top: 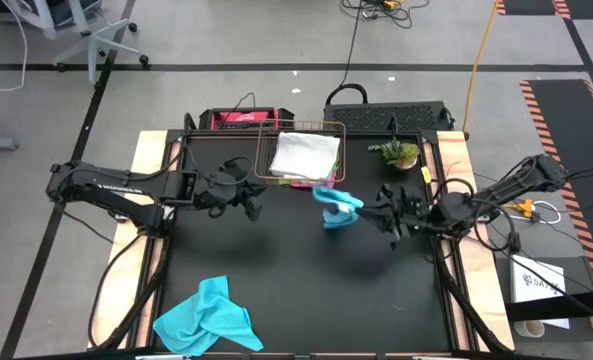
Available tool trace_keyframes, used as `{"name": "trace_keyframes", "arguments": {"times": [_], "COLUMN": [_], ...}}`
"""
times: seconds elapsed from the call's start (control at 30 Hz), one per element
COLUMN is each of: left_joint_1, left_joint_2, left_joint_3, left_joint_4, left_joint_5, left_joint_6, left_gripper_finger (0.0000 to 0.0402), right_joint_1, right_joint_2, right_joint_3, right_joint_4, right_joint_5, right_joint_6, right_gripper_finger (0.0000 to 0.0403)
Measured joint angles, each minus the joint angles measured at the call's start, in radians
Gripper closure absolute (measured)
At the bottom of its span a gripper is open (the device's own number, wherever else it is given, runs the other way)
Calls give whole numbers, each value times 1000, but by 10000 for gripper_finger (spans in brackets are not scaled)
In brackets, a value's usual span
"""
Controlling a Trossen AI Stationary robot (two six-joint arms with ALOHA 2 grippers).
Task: Fold microfiber towels
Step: Fold the right light blue microfiber cloth in half
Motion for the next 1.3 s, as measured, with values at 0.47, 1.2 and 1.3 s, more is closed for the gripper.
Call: {"name": "trace_keyframes", "arguments": {"times": [0.47,1.2,1.3], "left_joint_1": [-80,-98,-103], "left_joint_2": [85,253,255], "left_joint_3": [2,62,61], "left_joint_4": [521,678,659], "left_joint_5": [29,246,272], "left_joint_6": [182,327,322], "left_gripper_finger": [376,375,375], "right_joint_1": [-40,-109,-129], "right_joint_2": [52,83,81], "right_joint_3": [0,-1,0], "right_joint_4": [-2,-152,-146], "right_joint_5": [-2,-5,-5], "right_joint_6": [30,135,135], "right_gripper_finger": [403,403,403]}}
